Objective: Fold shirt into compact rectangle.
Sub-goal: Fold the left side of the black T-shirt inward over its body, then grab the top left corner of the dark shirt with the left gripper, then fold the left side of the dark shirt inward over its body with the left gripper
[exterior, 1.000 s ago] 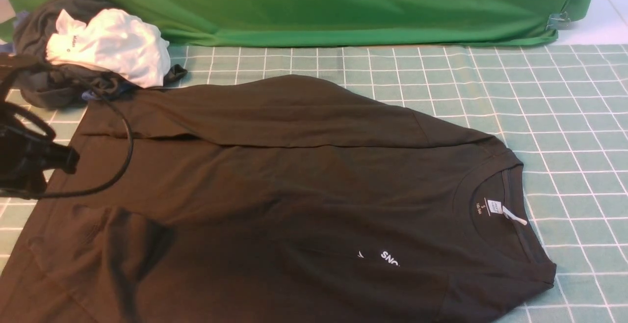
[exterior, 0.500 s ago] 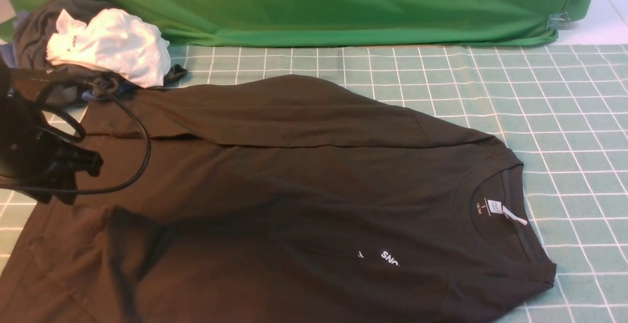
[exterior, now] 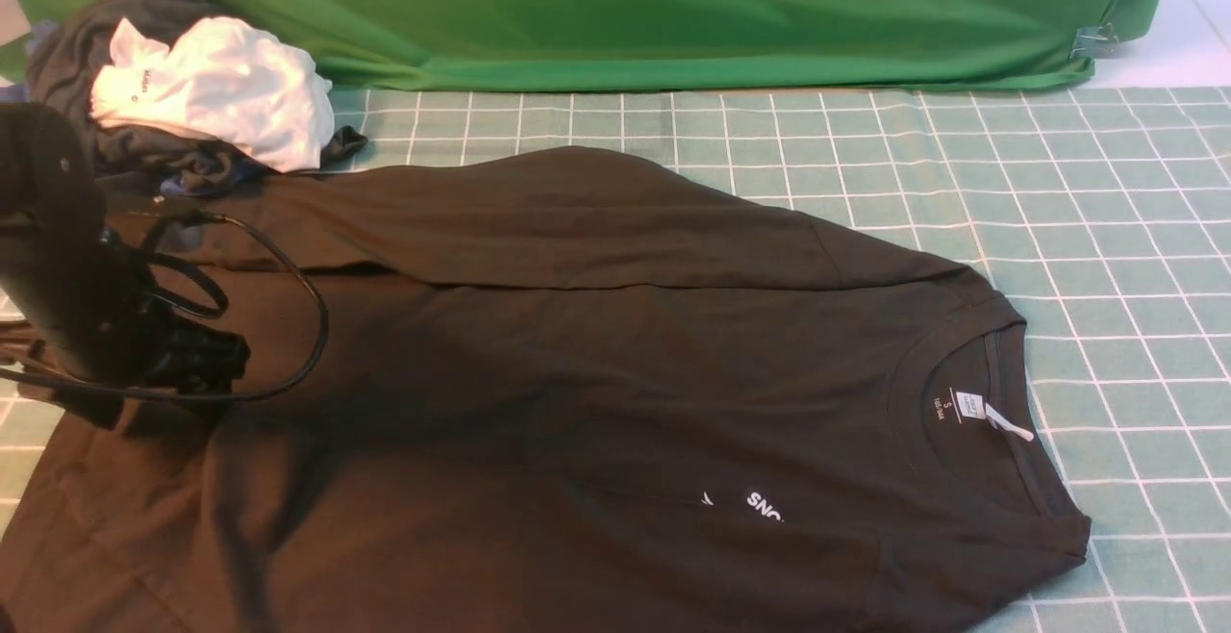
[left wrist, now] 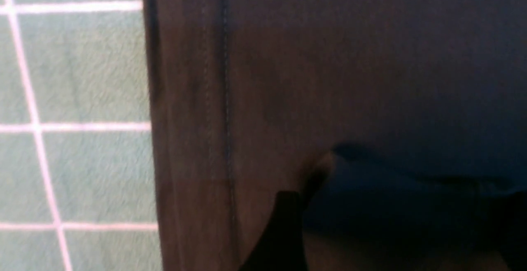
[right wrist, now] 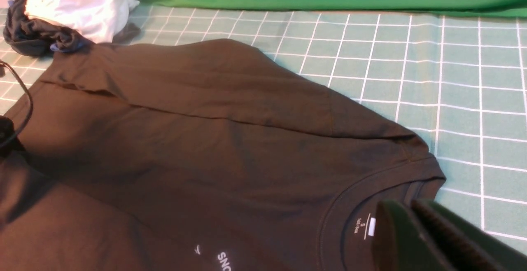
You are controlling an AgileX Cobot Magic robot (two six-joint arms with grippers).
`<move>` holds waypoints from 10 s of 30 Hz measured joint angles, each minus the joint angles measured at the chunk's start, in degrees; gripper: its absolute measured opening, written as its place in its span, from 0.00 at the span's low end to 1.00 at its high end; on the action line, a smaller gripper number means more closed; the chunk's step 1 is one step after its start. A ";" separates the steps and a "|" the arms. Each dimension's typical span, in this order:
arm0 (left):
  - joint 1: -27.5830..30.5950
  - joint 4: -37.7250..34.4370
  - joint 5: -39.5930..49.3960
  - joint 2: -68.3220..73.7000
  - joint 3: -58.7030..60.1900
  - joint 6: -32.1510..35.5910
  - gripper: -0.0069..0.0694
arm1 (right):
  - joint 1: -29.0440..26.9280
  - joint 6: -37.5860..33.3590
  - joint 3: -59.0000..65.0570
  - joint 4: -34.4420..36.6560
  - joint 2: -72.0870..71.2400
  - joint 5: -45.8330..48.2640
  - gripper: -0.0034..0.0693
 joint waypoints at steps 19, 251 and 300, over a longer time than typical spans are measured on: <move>0.00 0.56 3.06 -0.81 -0.54 -0.43 0.16 | 0.00 -0.06 0.00 0.00 0.00 -0.20 0.12; -18.76 -4.88 -1.87 18.62 -30.22 -13.90 0.10 | 7.59 14.74 -23.33 -26.01 21.33 23.76 0.11; -30.92 -6.98 2.67 -13.09 12.61 -26.03 0.41 | 7.59 15.30 -23.16 -33.14 21.33 12.46 0.19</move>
